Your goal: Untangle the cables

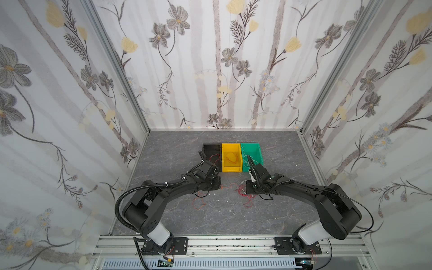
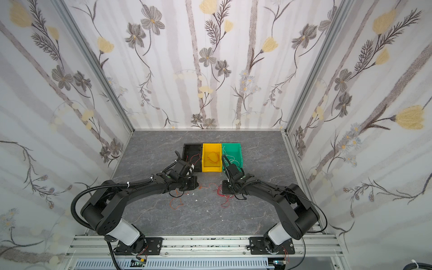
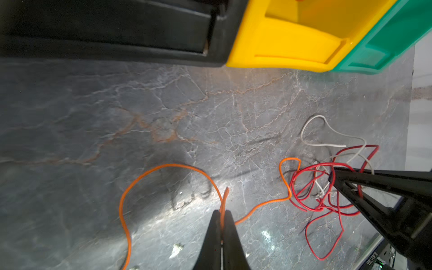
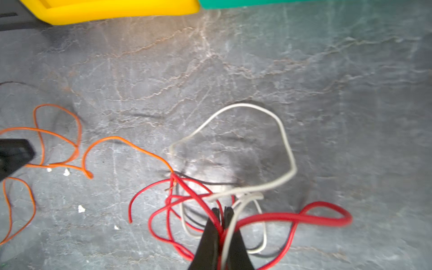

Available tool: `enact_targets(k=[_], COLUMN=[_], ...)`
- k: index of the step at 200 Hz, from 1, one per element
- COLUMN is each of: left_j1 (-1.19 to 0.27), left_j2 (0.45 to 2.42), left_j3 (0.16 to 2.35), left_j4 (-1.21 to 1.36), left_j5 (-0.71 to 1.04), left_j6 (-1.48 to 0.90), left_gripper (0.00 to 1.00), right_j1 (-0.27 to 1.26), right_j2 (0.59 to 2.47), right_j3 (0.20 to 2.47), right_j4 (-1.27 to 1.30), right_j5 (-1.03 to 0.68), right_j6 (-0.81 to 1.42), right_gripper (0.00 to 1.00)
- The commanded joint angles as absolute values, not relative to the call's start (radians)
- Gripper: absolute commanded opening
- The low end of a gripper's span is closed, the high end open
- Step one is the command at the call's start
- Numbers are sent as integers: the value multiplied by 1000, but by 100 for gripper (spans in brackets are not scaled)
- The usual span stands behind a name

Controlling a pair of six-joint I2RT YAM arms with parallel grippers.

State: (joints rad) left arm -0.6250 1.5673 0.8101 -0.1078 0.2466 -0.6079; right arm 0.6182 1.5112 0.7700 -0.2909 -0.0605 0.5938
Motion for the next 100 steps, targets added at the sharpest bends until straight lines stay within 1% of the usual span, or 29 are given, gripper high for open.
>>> enact_targets(k=[1,55,71,100], left_j1=[-600,-518,-512,-511], left_j2=[1512,1366,1337,1292], left_j3=[788,739,741,767], left_j4=[-136,-192,-214,-307], left_j5=[204,197,216,189], left_j6=[-615,-608,-594,-569], left_gripper=[0,0,0,0], right_j1=[598,528,524,530], right_j2=[1479,1383,1359,1352], right_j3=[743,681,676,683], right_j4=[-314,-359,-364,-350], right_j5=[-22,-8,-16,-63], right_j6=[594,591,587,583], right_gripper=[5,4,4,4])
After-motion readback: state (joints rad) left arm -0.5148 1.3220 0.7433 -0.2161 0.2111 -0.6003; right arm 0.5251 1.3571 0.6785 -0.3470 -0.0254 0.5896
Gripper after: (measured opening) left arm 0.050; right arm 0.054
